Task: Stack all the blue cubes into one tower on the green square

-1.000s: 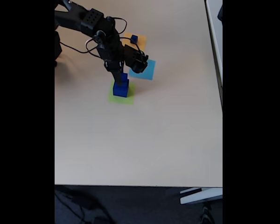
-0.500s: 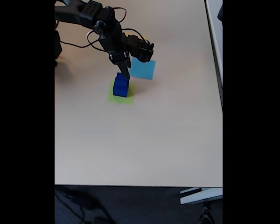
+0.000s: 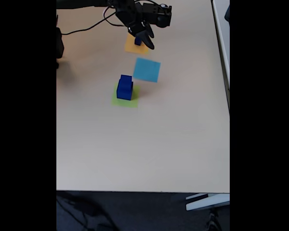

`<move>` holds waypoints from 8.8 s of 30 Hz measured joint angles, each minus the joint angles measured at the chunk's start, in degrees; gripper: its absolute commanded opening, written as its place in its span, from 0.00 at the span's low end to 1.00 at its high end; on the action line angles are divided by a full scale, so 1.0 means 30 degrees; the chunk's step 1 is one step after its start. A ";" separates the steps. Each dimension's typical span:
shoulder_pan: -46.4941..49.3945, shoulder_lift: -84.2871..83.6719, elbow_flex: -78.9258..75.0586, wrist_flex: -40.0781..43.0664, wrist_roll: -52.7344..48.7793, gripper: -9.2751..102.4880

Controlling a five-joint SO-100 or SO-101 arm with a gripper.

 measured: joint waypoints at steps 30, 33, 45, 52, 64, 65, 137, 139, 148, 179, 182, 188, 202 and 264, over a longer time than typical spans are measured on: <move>-0.4482 -0.5889 -0.2520 0.2549 0.8115 0.28; -0.4717 -0.6299 -0.3047 0.3076 0.8145 0.28; -0.4746 -0.7881 -0.4336 0.4570 0.7529 0.28; -0.4746 -0.8613 -0.4336 0.4746 0.7119 0.28; -0.4746 -0.9785 -0.5918 0.5273 0.6533 0.26; -0.4746 -0.9873 -0.6035 0.5273 0.6445 0.26; 0.0381 -0.9551 -0.9258 0.6592 -0.0352 0.08; 0.0967 -1.0020 -0.9551 0.6211 -0.0967 0.08; 0.1729 -1.2275 -1.0166 0.5127 -0.0967 0.08; 0.2109 -1.3623 -0.9023 0.4863 -0.0029 0.09; 0.2109 -1.3652 -0.9023 0.4863 -0.0029 0.09; 0.2168 -1.3652 -0.9023 0.4863 -0.0029 0.13; 0.2197 -1.3652 -0.9023 0.4277 -0.1523 0.20; -0.5947 -1.0283 -0.6387 0.4395 1.0254 0.39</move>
